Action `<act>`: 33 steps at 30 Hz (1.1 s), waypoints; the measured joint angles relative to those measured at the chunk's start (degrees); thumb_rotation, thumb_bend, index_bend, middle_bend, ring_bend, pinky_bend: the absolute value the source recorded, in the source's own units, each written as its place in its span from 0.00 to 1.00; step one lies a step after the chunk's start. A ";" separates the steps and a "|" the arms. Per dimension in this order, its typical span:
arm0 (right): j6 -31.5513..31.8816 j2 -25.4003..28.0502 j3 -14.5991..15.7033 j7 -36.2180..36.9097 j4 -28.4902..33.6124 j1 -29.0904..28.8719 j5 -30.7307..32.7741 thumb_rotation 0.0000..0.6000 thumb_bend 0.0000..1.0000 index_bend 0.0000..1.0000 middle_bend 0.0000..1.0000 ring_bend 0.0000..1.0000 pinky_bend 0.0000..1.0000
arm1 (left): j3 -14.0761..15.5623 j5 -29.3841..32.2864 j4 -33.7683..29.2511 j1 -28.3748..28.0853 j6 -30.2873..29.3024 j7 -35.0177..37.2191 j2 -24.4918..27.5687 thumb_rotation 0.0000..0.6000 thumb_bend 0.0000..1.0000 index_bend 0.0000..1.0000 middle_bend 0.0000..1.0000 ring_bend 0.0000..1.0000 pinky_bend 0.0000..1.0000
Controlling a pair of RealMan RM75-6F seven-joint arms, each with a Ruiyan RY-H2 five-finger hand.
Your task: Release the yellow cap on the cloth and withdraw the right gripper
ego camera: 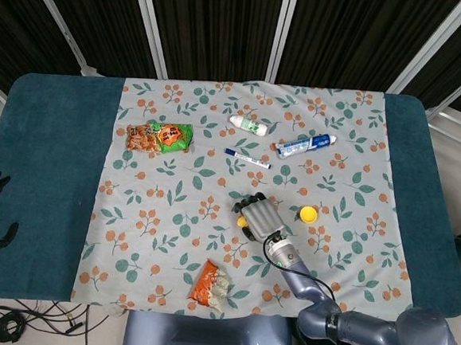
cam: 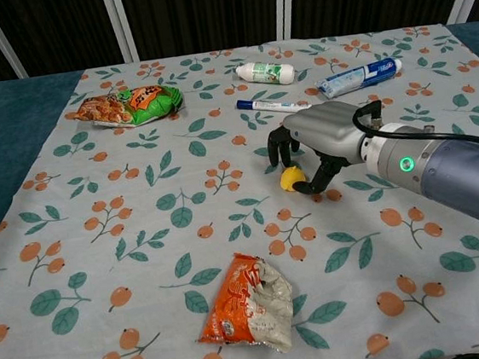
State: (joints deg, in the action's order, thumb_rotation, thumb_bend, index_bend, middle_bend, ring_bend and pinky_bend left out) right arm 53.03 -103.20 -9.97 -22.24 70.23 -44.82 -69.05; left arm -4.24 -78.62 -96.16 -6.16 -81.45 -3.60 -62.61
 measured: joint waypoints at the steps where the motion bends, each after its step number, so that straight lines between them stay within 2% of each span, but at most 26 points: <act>1: -0.03 -0.05 0.04 -0.01 -0.10 -0.02 -0.02 1.00 0.29 0.36 0.37 0.30 0.22 | -0.01 0.05 -0.05 0.00 0.01 -0.05 -0.01 1.00 0.38 0.03 0.00 0.00 0.00; 24: 0.14 -0.57 -0.12 -0.32 -0.44 -0.31 -0.17 1.00 0.29 0.36 0.38 0.30 0.22 | 0.15 -0.25 -0.16 0.09 -0.07 0.28 0.24 1.00 0.38 0.03 0.00 0.00 0.00; 33: -0.03 -0.79 0.06 -0.24 -1.82 -0.18 0.01 1.00 0.29 0.37 0.42 0.32 0.22 | 0.17 -0.27 -0.28 0.04 -0.07 -0.31 0.18 1.00 0.38 0.03 0.00 0.00 0.00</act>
State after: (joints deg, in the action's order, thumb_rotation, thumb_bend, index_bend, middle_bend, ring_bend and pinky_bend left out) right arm 53.00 -104.00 -9.91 -22.49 68.41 -45.00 -69.05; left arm -4.07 -78.89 -96.44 -6.13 -81.52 -3.91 -62.44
